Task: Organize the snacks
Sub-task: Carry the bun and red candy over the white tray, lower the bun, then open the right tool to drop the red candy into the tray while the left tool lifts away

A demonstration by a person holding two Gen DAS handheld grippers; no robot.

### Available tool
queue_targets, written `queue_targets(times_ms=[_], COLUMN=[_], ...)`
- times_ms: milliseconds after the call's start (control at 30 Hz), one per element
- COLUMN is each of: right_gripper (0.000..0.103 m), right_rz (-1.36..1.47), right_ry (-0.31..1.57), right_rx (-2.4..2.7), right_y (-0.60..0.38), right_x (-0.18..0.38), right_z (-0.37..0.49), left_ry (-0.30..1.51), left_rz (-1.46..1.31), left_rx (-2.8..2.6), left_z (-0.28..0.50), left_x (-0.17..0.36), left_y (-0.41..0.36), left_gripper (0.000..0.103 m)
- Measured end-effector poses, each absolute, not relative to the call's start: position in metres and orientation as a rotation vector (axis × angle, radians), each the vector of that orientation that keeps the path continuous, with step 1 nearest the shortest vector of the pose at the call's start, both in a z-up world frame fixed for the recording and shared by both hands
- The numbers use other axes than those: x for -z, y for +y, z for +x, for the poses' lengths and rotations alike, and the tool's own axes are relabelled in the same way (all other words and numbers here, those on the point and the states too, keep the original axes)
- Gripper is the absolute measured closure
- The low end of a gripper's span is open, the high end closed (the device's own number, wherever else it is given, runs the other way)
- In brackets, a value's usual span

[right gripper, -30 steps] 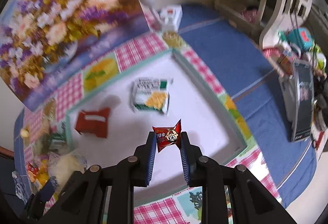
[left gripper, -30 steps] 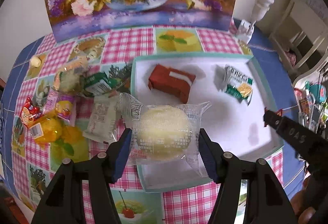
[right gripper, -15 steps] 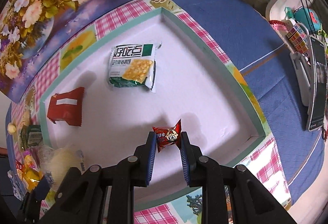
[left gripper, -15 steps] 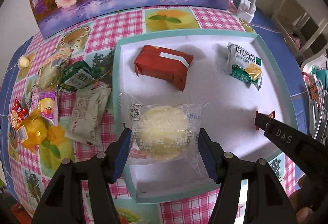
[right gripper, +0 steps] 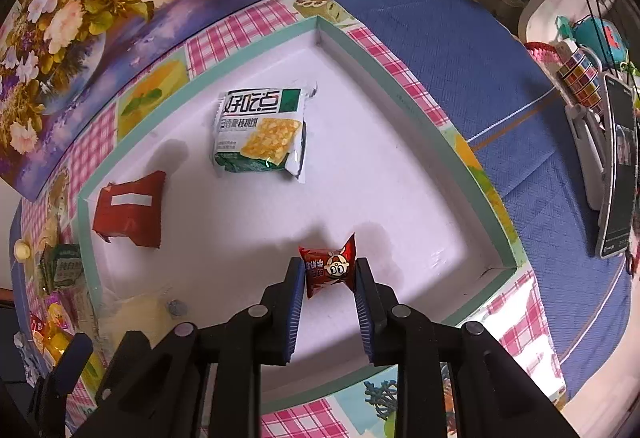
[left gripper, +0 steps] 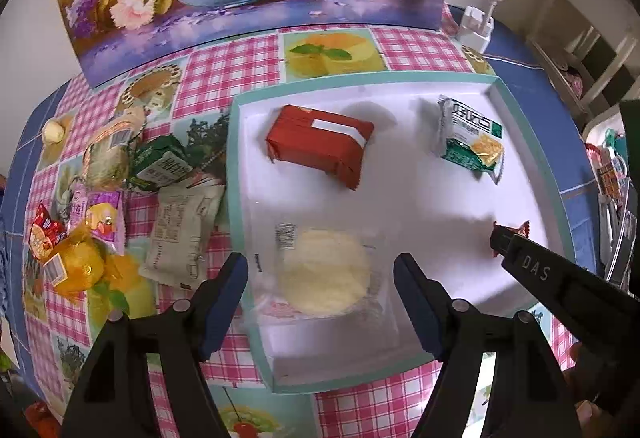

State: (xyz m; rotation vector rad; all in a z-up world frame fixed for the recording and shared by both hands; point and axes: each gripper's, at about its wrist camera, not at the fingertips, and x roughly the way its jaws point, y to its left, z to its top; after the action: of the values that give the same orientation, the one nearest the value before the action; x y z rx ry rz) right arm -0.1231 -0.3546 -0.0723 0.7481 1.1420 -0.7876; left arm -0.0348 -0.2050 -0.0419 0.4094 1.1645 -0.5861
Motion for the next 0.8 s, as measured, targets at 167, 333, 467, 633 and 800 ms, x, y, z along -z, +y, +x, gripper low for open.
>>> queue_targets(times_ms=[167,333,467,633,800], right_gripper=[0.047,0.032,0.015,0.0,0.0], right_rz=[0.743,0.718,0.684,0.652,0.682], right_ry=[1.149,1.136,1.121,1.112,1.075], right_rx=[0.786,0.775,0.775,0.772,0.732], right_y=[-0.352,-0.349,-0.347,-0.345,-0.344], right_x=[0.072,0.069,0.065,0.062,0.058], right_z=[-0.123,-0.119,-0.116,-0.112,-0.11], left_ry=[1.173,1.179,1.179,1.192,1.195], left_rz=[0.372,0.318,0.278,0.234,0.222], left_rx=[0.541,0.478,0.4,0.339,0.289], left_z=[-0.024,-0.011,0.001,0.013,0.021], left_x=[0.039,0.035,0.034,0.035,0.034], left_y=[-0.195,-0.18,-0.166,-0.149,-0.135], left_gripper=[0.026,0.023,0.009,0.009,0.009])
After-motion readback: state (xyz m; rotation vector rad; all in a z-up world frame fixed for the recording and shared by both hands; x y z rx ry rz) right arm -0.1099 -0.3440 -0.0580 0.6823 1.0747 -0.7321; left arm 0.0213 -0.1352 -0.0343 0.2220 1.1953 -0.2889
